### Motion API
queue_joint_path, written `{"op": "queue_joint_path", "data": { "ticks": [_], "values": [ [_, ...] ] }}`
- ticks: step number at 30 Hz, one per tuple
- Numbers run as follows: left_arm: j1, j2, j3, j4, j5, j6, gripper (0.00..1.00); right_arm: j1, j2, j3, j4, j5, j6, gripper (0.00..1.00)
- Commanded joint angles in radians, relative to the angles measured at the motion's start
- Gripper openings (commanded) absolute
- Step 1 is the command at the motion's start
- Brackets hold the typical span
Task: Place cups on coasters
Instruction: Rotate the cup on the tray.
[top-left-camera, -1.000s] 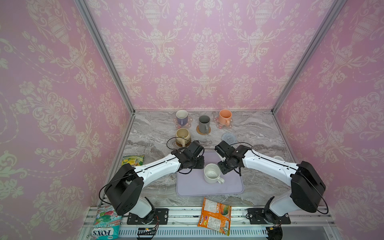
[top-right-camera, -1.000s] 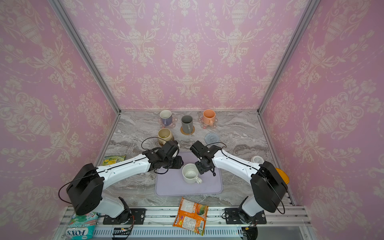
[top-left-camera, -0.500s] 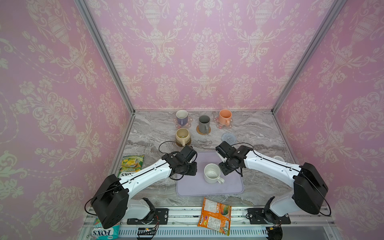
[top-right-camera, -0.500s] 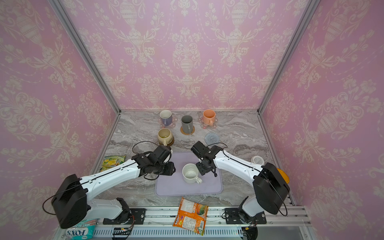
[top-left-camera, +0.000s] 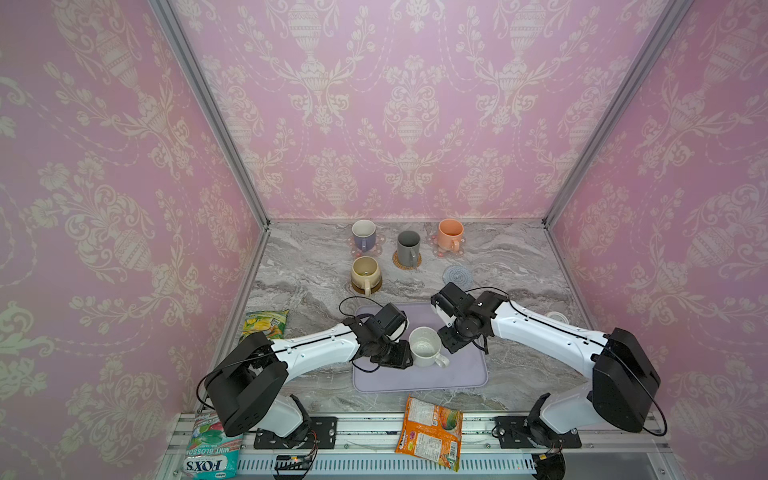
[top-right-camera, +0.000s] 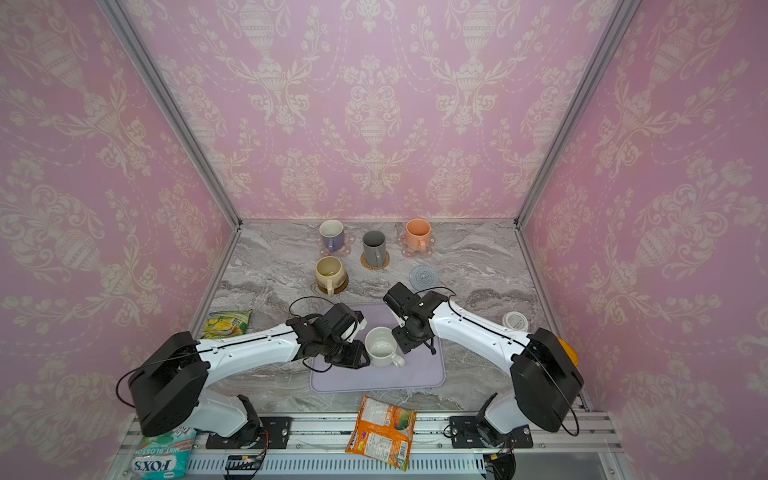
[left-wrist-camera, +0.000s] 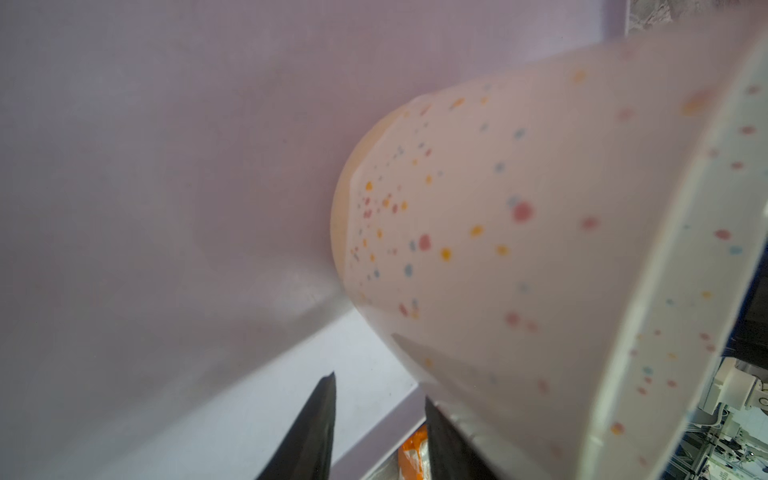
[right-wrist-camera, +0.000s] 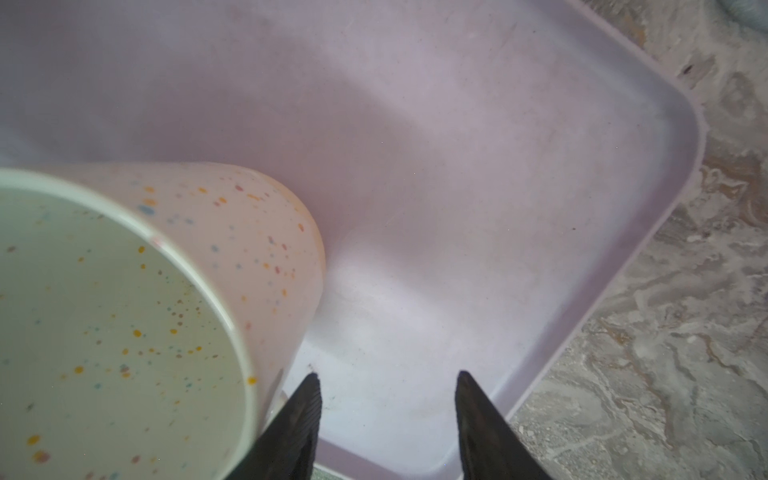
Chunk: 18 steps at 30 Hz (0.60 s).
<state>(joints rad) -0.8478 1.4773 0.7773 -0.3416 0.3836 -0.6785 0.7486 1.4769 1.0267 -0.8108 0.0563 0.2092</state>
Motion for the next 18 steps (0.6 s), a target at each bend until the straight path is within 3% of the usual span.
{"op": "queue_joint_path", "data": {
  "ticks": [1,7,18],
  "values": [
    [-0.004,0.007,0.047,0.047,-0.008,-0.017,0.39,0.003,-0.021,-0.022,-0.006,-0.039,-0.004,0.54],
    [-0.002,0.035,0.099,0.018,-0.088,0.003,0.39,0.003,-0.016,-0.034,0.005,-0.048,0.001,0.54],
    [0.013,0.083,0.153,-0.036,-0.119,0.049,0.39,0.003,-0.053,-0.070,0.016,-0.028,0.014,0.54]
  ]
}}
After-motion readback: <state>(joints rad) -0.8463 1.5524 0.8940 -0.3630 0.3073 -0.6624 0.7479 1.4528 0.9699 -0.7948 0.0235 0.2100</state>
